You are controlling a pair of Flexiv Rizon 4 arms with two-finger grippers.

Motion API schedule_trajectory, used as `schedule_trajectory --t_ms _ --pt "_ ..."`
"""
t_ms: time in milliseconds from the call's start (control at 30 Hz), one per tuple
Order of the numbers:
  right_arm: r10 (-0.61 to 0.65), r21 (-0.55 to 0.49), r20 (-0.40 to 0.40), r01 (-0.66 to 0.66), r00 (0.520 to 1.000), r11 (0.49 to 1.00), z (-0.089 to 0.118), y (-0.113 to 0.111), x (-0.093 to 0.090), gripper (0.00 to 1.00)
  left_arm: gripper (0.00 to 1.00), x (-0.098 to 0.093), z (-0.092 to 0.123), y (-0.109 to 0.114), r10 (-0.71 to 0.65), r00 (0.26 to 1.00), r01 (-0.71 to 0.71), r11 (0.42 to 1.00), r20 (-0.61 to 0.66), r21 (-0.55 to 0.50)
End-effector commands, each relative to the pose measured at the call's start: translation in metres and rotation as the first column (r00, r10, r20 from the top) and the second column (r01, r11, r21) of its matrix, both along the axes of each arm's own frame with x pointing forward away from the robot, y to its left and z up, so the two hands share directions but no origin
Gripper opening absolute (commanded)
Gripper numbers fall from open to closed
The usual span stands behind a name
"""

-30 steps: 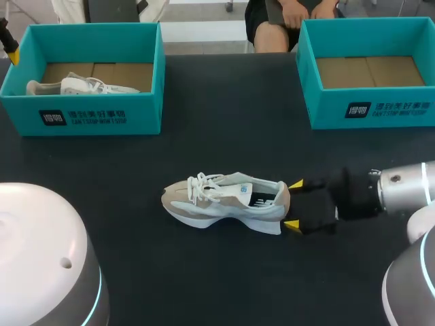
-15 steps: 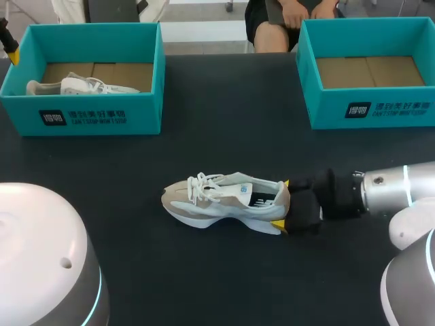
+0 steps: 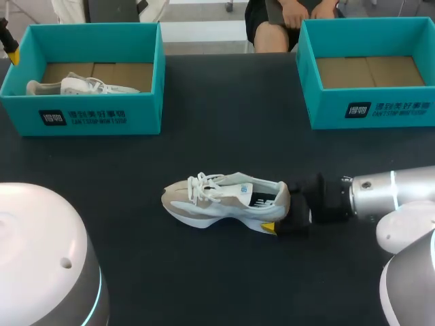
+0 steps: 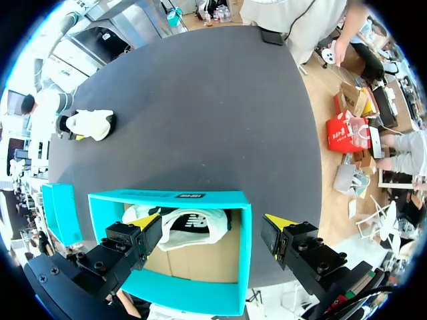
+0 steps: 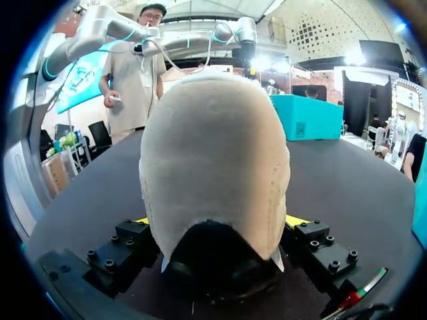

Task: Take the shoe out of the shoebox, open the shoe tongue, remove and reinsert the insole, then place the shoe into the shoebox

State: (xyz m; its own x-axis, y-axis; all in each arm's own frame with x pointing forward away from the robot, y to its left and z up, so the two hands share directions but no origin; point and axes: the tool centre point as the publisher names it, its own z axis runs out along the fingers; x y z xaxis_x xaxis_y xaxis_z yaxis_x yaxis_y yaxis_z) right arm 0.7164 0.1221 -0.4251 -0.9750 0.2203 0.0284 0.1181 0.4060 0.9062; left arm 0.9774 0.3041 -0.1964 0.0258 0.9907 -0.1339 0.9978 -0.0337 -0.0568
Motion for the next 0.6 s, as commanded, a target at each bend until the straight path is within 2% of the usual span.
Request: schedule_trajectory --t_ms 33,100,600 --pt "-0.002 -0.004 -0.001 0.002 1.0 1.0 -0.002 0.002 0.0 0.25 1.0 -0.001 0.0 0.0 0.0 1.0 0.0 1.0 0.003 0.003" --pt "0.0 -0.007 -0.002 0.0 1.0 1.0 -0.002 0.001 0.0 0.0 1.0 -0.001 0.0 0.0 0.0 1.0 0.0 1.0 0.003 0.003" --pt "0.122 -0.053 0.011 -0.121 0.992 0.991 0.013 -0.026 0.017 0.0 1.0 -0.001 0.0 0.0 0.0 1.0 0.0 1.0 0.003 0.003"
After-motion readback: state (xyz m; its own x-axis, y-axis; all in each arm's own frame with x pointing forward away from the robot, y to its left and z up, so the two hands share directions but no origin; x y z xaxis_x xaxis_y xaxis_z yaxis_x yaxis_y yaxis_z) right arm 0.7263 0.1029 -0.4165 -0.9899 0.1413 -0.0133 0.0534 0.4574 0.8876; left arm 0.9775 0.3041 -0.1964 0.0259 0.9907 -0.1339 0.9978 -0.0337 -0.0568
